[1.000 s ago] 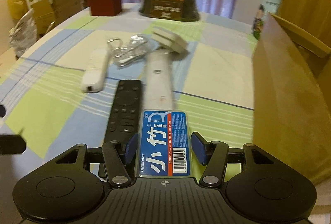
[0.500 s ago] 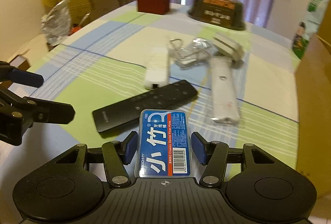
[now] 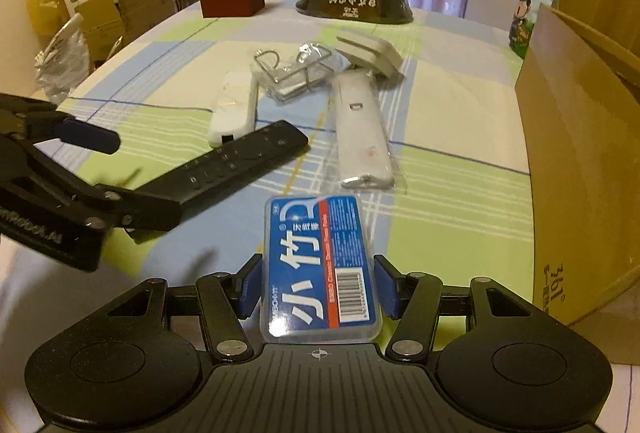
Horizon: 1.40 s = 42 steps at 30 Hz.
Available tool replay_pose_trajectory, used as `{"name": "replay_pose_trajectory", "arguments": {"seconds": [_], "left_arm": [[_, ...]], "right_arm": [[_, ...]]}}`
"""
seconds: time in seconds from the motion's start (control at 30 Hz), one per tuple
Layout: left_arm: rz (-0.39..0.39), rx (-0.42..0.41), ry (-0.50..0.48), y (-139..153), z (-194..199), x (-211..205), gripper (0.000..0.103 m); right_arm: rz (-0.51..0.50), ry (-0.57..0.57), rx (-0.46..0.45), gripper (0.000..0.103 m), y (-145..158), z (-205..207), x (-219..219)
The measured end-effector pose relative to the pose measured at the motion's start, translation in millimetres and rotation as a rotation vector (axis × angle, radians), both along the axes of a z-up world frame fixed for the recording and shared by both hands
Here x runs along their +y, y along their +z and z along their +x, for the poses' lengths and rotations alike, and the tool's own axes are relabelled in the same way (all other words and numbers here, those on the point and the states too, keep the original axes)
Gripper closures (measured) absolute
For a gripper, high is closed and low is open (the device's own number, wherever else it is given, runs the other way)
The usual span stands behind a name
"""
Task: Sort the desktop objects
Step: 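Grasp the black remote with the left tool while the right tool grasps the blue floss box, then carry the black remote and the blue floss box over the cardboard box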
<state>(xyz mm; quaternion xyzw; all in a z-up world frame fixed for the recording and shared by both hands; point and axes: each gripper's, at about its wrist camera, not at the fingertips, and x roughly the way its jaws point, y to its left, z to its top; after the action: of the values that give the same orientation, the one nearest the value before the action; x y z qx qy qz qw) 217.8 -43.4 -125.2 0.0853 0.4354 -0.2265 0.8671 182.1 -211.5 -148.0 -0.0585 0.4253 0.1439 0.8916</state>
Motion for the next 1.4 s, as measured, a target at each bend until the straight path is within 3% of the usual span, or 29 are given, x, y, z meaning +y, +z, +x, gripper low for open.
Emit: {"name": "replay_pose_trajectory", "arguments": {"seconds": [0.3, 0.5, 0.53, 0.93, 1.4], "left_arm": [[0.045, 0.016, -0.056, -12.2, 11.7, -16.7, 0.026], [0.067, 0.018, -0.079, -13.6, 16.4, -25.7, 0.057], [0.072, 0.017, -0.079, -12.5, 15.7, -26.2, 0.068], [0.080, 0.053, -0.044, -3.1, -29.2, -18.6, 0.069], [0.042, 0.014, -0.012, 46.5, -67.4, -22.2, 0.070]], "right_arm": [[0.007, -0.039, 0.003, 0.047, -0.9, -2.2, -17.4], [0.010, -0.048, 0.004, 0.047, -0.2, -3.6, -20.5], [0.011, -0.050, 0.005, 0.047, -0.1, -3.8, -20.2], [0.032, -0.065, 0.016, 0.048, 12.2, -17.9, -19.2], [0.046, -0.085, -0.036, 0.048, 61.3, -53.1, -25.0]]}}
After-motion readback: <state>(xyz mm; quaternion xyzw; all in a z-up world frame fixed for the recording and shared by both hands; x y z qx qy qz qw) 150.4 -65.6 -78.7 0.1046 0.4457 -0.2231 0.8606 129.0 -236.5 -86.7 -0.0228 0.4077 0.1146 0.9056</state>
